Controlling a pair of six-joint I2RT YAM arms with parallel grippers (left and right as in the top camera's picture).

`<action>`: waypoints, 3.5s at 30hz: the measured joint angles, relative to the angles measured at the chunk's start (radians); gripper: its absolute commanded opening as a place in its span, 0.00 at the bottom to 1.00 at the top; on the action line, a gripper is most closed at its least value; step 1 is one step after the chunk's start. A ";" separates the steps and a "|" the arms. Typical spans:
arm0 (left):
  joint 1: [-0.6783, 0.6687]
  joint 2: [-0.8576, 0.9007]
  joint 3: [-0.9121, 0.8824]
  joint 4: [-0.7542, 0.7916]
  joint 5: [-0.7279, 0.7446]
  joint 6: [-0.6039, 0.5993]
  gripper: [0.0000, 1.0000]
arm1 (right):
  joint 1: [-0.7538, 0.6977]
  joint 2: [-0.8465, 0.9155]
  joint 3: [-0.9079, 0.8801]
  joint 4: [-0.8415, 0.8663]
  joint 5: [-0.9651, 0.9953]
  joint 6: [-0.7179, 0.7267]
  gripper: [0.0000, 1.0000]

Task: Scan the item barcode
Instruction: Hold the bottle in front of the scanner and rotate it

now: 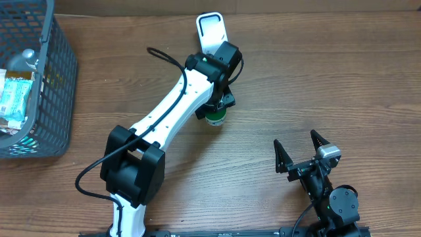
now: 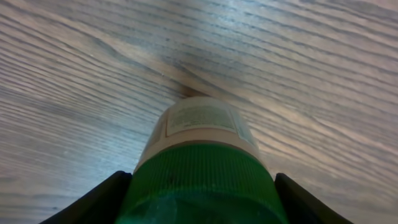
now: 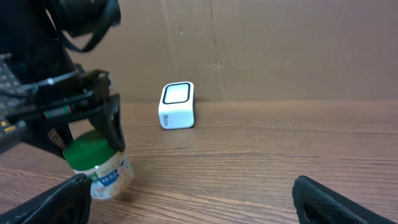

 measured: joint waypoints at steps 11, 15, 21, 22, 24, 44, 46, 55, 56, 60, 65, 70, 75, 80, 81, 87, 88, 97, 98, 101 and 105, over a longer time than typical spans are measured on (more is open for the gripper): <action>0.000 0.000 -0.137 0.158 0.000 -0.086 0.39 | 0.000 0.000 0.000 0.000 0.000 -0.001 1.00; 0.000 0.000 -0.159 0.165 0.000 -0.091 0.75 | 0.000 0.000 0.000 0.000 0.000 0.000 1.00; 0.000 0.000 -0.159 0.168 0.000 -0.094 1.00 | 0.000 0.000 0.000 0.000 0.000 0.000 1.00; 0.000 0.000 -0.159 0.168 0.000 -0.091 1.00 | 0.000 0.000 0.000 0.000 0.000 0.000 1.00; 0.000 0.000 -0.159 0.169 0.000 -0.067 1.00 | 0.000 0.000 0.000 -0.001 0.000 0.000 1.00; 0.047 0.000 -0.025 0.128 0.098 1.147 1.00 | 0.000 0.000 0.000 0.000 0.000 0.000 1.00; 0.039 0.000 -0.034 0.127 0.110 1.197 0.99 | 0.000 0.000 0.000 0.000 0.000 0.000 1.00; 0.028 0.000 -0.163 0.166 0.126 1.309 1.00 | 0.000 0.000 0.000 0.000 0.000 0.000 1.00; 0.028 0.000 -0.171 0.170 0.126 1.311 1.00 | 0.000 0.000 0.000 0.000 0.000 0.000 1.00; 0.028 0.000 -0.185 0.177 0.126 1.312 0.95 | 0.000 0.000 0.000 0.000 0.000 0.000 1.00; 0.028 0.000 -0.185 0.184 0.124 1.319 0.72 | 0.000 0.000 0.000 0.000 0.000 0.000 1.00; 0.028 -0.002 -0.185 0.184 0.129 1.305 0.60 | 0.000 0.000 0.000 0.000 0.000 0.000 1.00; 0.028 -0.002 -0.185 0.190 0.129 1.237 0.59 | 0.000 0.000 0.000 0.000 0.000 0.000 1.00; 0.028 -0.003 -0.185 0.192 0.129 1.064 0.59 | 0.000 0.000 0.000 0.000 0.000 0.000 1.00; 0.028 -0.003 -0.185 0.192 0.129 1.013 0.60 | 0.000 0.000 0.000 0.000 0.000 0.000 1.00; 0.028 -0.005 -0.185 0.195 0.106 0.725 0.60 | 0.000 0.000 0.000 0.000 0.000 0.000 1.00; 0.027 -0.005 -0.185 0.195 0.096 0.692 0.60 | 0.000 0.000 0.000 0.000 0.000 0.000 1.00; 0.026 -0.005 -0.185 0.173 -0.018 0.513 0.60 | 0.000 0.000 0.000 0.000 0.000 0.000 1.00; 0.024 -0.005 -0.185 0.173 -0.022 0.501 0.61 | 0.000 0.000 0.000 -0.001 0.000 0.000 1.00; 0.013 -0.005 -0.185 0.174 -0.043 0.468 0.60 | 0.000 0.000 0.000 0.000 0.000 0.000 1.00; 0.003 -0.005 -0.185 0.187 -0.064 0.459 0.57 | 0.000 0.000 0.000 0.000 0.001 0.000 1.00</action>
